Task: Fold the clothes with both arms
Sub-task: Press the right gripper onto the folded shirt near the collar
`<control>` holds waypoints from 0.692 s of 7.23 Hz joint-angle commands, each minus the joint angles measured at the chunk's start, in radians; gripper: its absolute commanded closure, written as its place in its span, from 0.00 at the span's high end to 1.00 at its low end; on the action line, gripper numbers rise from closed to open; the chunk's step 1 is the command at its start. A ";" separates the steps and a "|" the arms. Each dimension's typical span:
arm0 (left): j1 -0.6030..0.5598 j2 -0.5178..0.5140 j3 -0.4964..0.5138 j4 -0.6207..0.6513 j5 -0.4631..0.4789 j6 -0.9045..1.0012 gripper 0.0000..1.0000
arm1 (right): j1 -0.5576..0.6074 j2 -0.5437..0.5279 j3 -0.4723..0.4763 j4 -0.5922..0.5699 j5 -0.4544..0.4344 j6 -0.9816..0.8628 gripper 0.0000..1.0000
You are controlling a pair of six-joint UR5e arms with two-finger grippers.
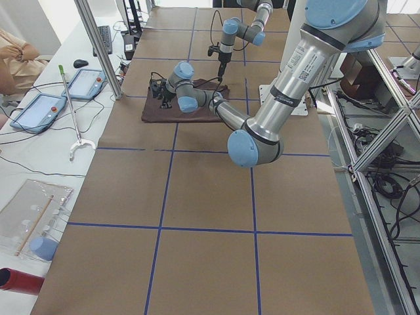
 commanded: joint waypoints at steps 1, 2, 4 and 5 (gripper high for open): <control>0.000 0.003 -0.006 0.000 -0.001 -0.001 0.54 | -0.023 0.048 -0.059 -0.012 -0.010 -0.155 1.00; 0.000 0.005 -0.007 0.000 0.001 -0.001 0.54 | -0.025 0.064 -0.082 -0.012 -0.012 -0.201 1.00; 0.000 0.006 -0.012 0.002 0.001 -0.001 0.54 | -0.025 0.069 -0.110 -0.015 -0.010 -0.234 1.00; 0.000 0.006 -0.012 0.002 0.001 -0.001 0.54 | -0.032 0.059 -0.113 -0.023 -0.012 -0.247 1.00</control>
